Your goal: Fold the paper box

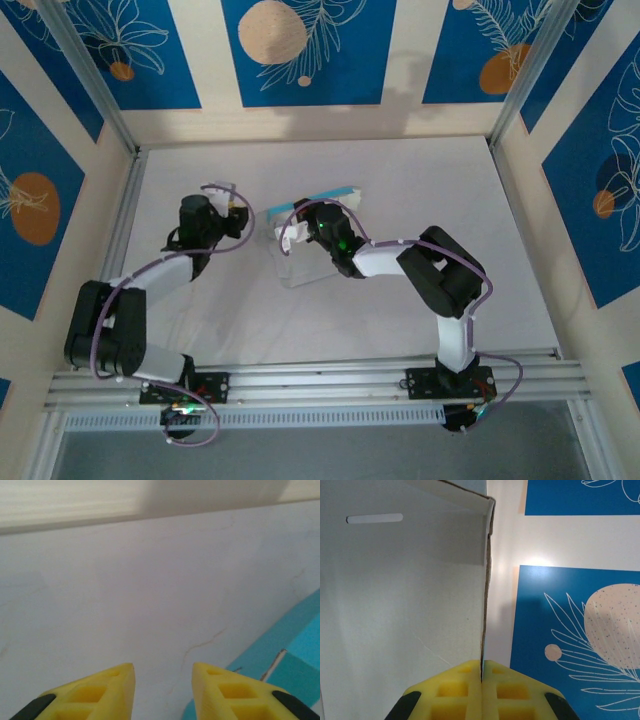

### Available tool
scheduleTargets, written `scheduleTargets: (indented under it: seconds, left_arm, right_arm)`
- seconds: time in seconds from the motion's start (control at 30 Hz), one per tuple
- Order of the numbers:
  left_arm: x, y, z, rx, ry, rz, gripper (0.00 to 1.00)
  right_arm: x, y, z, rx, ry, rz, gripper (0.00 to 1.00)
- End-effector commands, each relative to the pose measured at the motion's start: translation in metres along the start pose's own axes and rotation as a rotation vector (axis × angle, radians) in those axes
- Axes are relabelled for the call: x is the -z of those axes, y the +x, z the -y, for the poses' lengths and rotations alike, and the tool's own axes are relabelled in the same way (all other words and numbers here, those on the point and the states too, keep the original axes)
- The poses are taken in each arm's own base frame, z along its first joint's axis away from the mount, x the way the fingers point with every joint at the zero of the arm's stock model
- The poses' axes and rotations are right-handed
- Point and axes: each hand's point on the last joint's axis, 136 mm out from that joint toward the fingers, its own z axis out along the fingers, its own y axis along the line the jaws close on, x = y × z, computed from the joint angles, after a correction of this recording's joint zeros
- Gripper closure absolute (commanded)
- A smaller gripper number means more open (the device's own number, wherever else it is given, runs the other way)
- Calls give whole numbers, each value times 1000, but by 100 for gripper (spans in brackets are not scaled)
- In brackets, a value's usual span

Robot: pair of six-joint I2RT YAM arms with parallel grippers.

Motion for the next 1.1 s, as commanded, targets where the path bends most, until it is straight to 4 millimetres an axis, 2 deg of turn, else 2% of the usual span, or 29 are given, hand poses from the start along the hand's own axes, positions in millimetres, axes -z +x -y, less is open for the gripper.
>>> scheduleTargets:
  seconds: [0.0,0.27,0.5,0.73,1.07]
  left_arm:
    - [-2,17,13,30,92,-85,67]
    - [-4,29,28,126,172,-181,68]
    - [-10,35,40,196,241,-205,65]
    - [-11,37,54,193,301,-166,58]
    - [-23,37,70,157,360,-77,56]
  right_arm:
    - [4,0,5,-15,-10,8,100]
    - [1,1,10,-56,-8,9,100]
    - [-1,2,8,-68,-28,10,100]
    - [-4,1,5,-77,-48,13,100]
    - [-7,-1,-6,-90,-87,13,100]
